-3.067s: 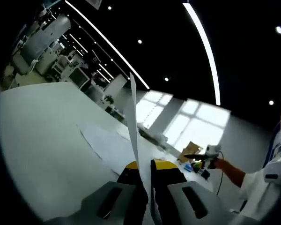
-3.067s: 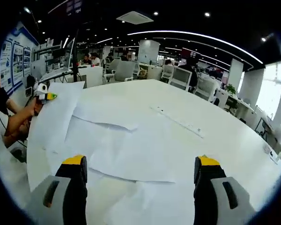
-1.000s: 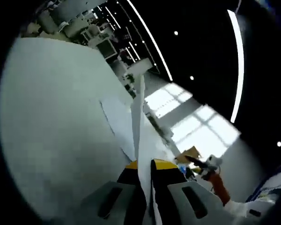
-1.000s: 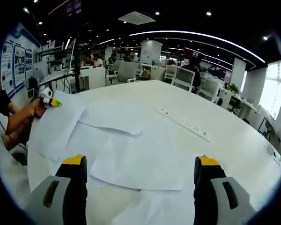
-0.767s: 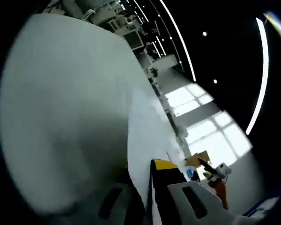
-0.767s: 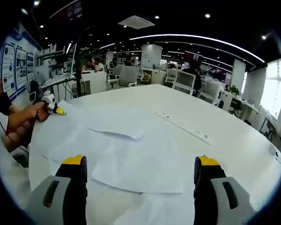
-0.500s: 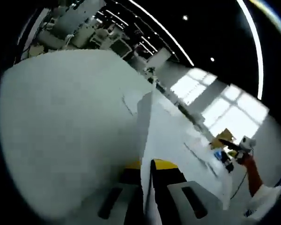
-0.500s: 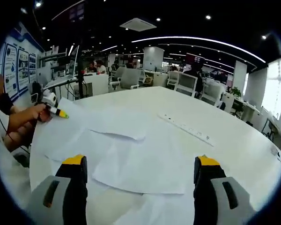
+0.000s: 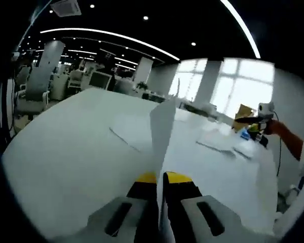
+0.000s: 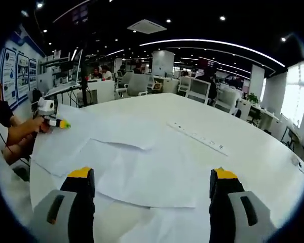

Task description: Organize the stack of printing papers by aligning and flattening the scattered papers on the table

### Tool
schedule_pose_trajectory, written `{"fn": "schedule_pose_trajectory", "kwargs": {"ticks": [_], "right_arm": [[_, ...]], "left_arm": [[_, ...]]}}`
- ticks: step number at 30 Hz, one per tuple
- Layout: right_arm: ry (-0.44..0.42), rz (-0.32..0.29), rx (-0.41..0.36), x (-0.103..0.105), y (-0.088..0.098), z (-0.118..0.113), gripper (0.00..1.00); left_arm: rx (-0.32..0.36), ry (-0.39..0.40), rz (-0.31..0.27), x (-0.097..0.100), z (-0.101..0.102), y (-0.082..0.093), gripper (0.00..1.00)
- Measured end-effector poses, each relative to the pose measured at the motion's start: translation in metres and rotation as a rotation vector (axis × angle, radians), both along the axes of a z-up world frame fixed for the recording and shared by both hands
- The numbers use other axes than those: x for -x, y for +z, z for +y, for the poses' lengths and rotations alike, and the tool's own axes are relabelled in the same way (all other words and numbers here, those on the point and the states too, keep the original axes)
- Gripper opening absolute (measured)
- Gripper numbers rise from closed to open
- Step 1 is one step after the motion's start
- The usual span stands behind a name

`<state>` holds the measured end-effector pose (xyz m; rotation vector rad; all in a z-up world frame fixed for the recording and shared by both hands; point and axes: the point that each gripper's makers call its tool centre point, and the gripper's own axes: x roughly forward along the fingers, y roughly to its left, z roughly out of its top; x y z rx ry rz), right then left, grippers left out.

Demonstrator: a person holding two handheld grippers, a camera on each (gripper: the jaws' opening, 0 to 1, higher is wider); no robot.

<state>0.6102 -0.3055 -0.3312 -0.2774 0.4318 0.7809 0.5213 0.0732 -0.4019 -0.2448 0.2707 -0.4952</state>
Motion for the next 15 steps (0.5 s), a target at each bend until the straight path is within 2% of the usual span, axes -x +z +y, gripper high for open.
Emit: {"fn": "schedule_pose_trajectory", "kwargs": {"ticks": [6, 10, 15], "right_arm": [[-0.016, 0.003, 0.013, -0.002, -0.001, -0.001, 0.89], [-0.024, 0.004, 0.013, -0.002, -0.001, -0.001, 0.89], [-0.031, 0.000, 0.021, -0.003, 0.000, -0.001, 0.90]], "left_arm": [[-0.013, -0.018, -0.077, -0.003, 0.005, 0.008, 0.06], [-0.047, -0.016, -0.124, -0.005, 0.008, 0.009, 0.06], [-0.063, -0.015, -0.153, -0.004, 0.009, 0.011, 0.06]]}}
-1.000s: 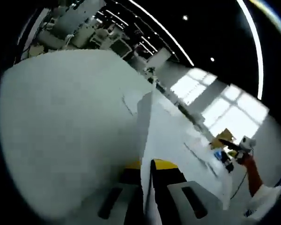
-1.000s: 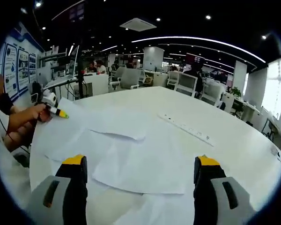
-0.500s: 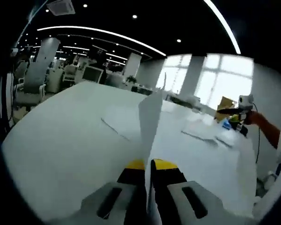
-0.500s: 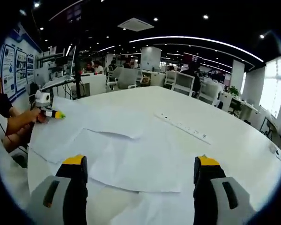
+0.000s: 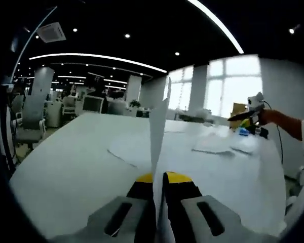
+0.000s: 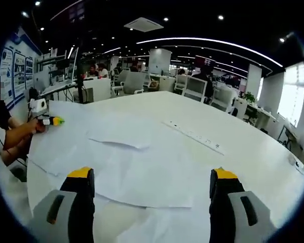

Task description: Organize the stack of printing papers by aligning and flattening the scattered papers on the table

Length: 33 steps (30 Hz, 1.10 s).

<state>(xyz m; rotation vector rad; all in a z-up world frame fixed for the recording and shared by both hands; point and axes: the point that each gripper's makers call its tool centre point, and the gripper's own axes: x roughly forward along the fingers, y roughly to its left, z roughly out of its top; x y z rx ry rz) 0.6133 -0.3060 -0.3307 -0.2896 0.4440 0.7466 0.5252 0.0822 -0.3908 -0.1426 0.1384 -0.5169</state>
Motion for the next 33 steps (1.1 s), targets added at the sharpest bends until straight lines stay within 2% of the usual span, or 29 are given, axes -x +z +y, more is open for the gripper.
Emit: {"fn": "schedule_pose_trajectory", "kwargs": {"ticks": [6, 16, 33], "right_arm": [[-0.006, -0.001, 0.014, -0.004, 0.001, 0.000, 0.89], [-0.012, 0.007, 0.028, -0.011, -0.001, -0.003, 0.89], [-0.020, 0.006, 0.019, -0.027, 0.000, 0.002, 0.90]], "left_arm": [[-0.027, -0.007, -0.031, 0.002, -0.003, 0.002, 0.06], [-0.002, -0.019, -0.030, 0.003, -0.006, 0.003, 0.06], [-0.012, -0.015, -0.046, 0.004, -0.006, 0.004, 0.06]]}}
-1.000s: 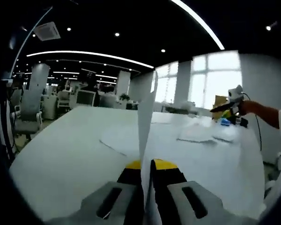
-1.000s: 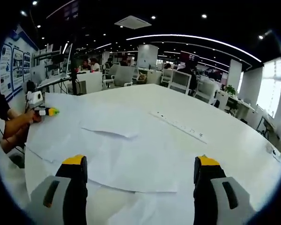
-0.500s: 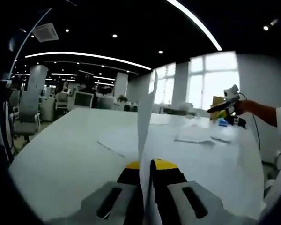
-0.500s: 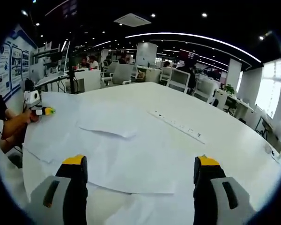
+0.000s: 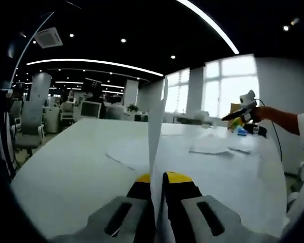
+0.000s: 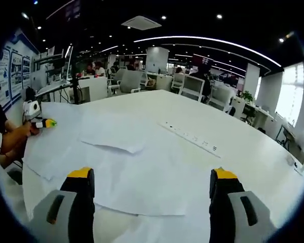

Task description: Organize the stack of printing papers by aligning and flattening the scattered papers on the table

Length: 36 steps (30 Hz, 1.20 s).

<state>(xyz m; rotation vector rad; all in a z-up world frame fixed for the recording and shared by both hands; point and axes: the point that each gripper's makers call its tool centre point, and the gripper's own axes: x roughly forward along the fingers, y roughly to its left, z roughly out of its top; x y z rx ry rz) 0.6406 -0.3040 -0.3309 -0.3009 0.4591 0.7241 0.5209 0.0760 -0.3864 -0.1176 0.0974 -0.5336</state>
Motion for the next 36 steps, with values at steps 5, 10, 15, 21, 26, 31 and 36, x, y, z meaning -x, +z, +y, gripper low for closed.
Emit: {"fn": "schedule_pose_trajectory", "kwargs": {"ticks": [5, 10, 15, 21, 26, 31, 36], "right_arm": [[0.002, -0.001, -0.012, -0.003, 0.001, 0.004, 0.90], [0.009, 0.003, -0.002, -0.007, 0.001, 0.005, 0.90], [0.016, 0.009, 0.011, -0.008, -0.002, 0.007, 0.90], [0.018, 0.016, 0.002, -0.011, -0.004, 0.011, 0.90], [0.019, 0.022, 0.006, -0.012, -0.008, 0.012, 0.90], [0.011, 0.033, -0.001, -0.016, -0.011, 0.012, 0.90], [0.017, 0.038, 0.000, -0.016, -0.013, 0.014, 0.90]], "left_arm": [[0.001, 0.000, -0.004, 0.000, 0.000, 0.001, 0.06], [0.001, 0.000, -0.007, 0.000, 0.000, 0.001, 0.06], [0.007, -0.004, -0.009, 0.001, -0.001, 0.002, 0.06], [0.008, -0.004, -0.011, 0.001, 0.000, 0.002, 0.06], [0.007, -0.004, -0.014, 0.001, 0.000, 0.003, 0.06], [0.001, -0.002, -0.017, 0.001, 0.000, 0.002, 0.06], [0.001, 0.000, -0.019, -0.001, 0.003, 0.003, 0.06]]}}
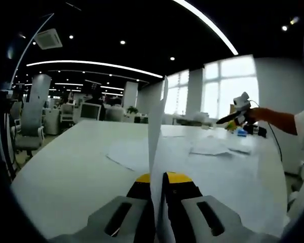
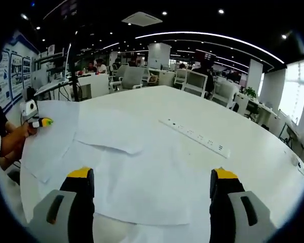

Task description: Organize the stack of printing papers by aligning and flattening the scattered papers on the table

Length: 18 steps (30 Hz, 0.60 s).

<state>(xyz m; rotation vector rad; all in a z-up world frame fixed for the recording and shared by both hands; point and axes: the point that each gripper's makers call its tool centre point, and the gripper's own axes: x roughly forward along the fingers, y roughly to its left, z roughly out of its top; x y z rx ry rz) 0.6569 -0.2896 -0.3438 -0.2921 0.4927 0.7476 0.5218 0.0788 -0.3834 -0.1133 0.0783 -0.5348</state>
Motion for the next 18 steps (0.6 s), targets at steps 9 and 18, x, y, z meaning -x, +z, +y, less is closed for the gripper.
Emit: {"fn": "schedule_pose_trajectory", "kwargs": {"ticks": [9, 18], "right_arm": [[0.006, 0.011, 0.008, -0.007, -0.005, 0.007, 0.90], [0.033, 0.033, 0.022, -0.006, -0.014, 0.019, 0.90]], "left_arm": [[-0.006, -0.007, -0.006, 0.000, 0.000, 0.001, 0.06], [-0.006, -0.006, -0.017, 0.000, 0.001, 0.003, 0.06]]}}
